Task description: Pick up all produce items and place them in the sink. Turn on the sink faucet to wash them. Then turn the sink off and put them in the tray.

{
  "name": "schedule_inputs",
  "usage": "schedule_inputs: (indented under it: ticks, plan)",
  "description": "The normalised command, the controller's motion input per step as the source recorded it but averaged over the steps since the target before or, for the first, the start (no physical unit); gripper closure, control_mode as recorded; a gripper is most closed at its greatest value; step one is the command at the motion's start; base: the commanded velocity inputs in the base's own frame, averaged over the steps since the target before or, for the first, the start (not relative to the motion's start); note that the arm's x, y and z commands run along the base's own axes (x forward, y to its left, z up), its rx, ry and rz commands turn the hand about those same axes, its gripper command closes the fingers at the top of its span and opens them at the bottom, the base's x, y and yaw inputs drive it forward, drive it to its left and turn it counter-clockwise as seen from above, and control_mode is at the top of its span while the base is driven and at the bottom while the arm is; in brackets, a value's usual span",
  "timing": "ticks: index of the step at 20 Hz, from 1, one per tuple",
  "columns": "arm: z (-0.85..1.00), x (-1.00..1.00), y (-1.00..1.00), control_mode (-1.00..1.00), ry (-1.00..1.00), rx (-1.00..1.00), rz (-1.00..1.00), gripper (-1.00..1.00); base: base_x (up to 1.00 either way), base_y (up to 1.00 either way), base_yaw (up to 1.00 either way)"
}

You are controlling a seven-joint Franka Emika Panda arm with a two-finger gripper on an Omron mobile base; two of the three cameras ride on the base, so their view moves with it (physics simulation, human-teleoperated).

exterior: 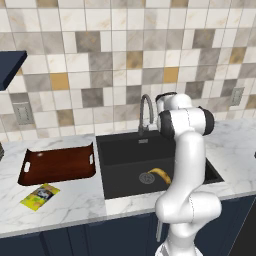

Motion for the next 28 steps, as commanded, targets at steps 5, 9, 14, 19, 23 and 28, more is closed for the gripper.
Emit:
schedule_inputs:
  ticks: [5, 9, 14, 19, 23, 28]
  plan:
    - [-0.41, 0.00, -0.40, -1.00, 0.12, 0.01, -0.06, 1.00, 0.00, 0.00, 0.00]
    - [-0.42, 0.00, -0.37, -1.00, 0.07, 0.03, -0.07, 1.00, 0.00, 0.00, 0.00]
    - [-0.37, -0.16, -0.33, -1.00, 0.01, 0.05, -0.09, 1.00, 0.00, 0.00, 0.00]
    - [-0.43, -0.14, -0.42, -1.00, 0.00, 0.05, -0.10, 1.00, 0.00, 0.00, 0.00]
    - [-0.45, -0.05, -0.47, -1.00, 0.00, 0.04, -0.09, 1.00, 0.00, 0.00, 0.00]
    - [-0.47, -0.02, -0.50, -1.00, 0.02, 0.00, -0.08, 1.00, 0.00, 0.00, 0.00]
